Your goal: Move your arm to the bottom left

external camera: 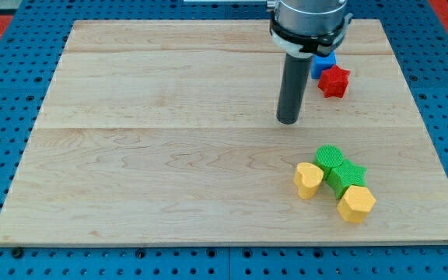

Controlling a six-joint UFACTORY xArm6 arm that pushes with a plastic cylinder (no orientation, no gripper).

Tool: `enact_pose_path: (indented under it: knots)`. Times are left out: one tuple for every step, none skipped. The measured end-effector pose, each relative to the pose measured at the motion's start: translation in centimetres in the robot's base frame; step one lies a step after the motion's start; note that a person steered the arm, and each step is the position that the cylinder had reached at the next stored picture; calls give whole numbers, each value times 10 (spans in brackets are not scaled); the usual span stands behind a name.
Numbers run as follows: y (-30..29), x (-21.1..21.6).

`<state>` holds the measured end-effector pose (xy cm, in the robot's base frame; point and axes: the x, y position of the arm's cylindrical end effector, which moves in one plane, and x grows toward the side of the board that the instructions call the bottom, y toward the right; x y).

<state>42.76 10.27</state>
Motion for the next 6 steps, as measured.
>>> enact_pose_path:
  knots:
    - [16, -3]
    - [35, 2]
    - [101, 14]
    - [163, 38]
    - [186, 72]
    - [187, 82]
